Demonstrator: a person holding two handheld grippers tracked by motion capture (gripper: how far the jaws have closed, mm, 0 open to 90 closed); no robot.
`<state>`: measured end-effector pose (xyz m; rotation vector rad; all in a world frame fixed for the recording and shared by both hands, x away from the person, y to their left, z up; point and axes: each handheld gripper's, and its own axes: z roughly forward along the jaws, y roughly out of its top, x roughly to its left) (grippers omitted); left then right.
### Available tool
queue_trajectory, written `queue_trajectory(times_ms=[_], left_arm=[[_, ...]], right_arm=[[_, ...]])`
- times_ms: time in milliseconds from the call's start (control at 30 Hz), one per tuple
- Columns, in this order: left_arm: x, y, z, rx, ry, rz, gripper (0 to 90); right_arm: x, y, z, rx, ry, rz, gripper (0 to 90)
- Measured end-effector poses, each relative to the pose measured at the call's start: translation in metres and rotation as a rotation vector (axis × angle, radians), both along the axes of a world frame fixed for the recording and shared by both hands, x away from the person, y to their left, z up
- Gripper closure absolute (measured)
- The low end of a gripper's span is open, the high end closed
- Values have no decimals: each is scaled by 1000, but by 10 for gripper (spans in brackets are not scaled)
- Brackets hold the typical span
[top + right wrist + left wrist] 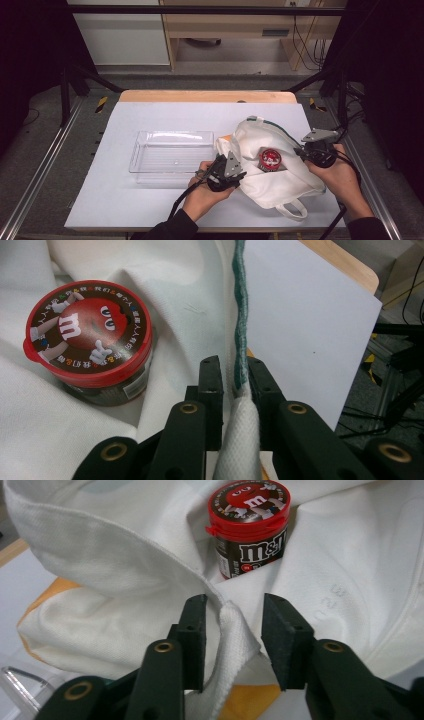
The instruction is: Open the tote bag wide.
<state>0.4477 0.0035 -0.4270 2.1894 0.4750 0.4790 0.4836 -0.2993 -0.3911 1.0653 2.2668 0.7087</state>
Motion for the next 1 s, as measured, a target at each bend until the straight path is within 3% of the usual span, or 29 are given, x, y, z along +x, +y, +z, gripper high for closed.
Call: queue_trajectory(times_ms=[267,633,800,1000], left_arm=[[1,-1,-1,-11,11,6,774],[0,9,-3,-9,37,-12,828],[-4,11,-3,1,41,-20,831],[-6,15,-9,0,54,-20,834]], right_arm=[[0,-1,-5,-10,-10,12,846],[22,-21,-16,-32,-52,-100,851],[31,-24,-13,-45,-79,-141,851],[39,-30,-17,-28,-69,-174,851]])
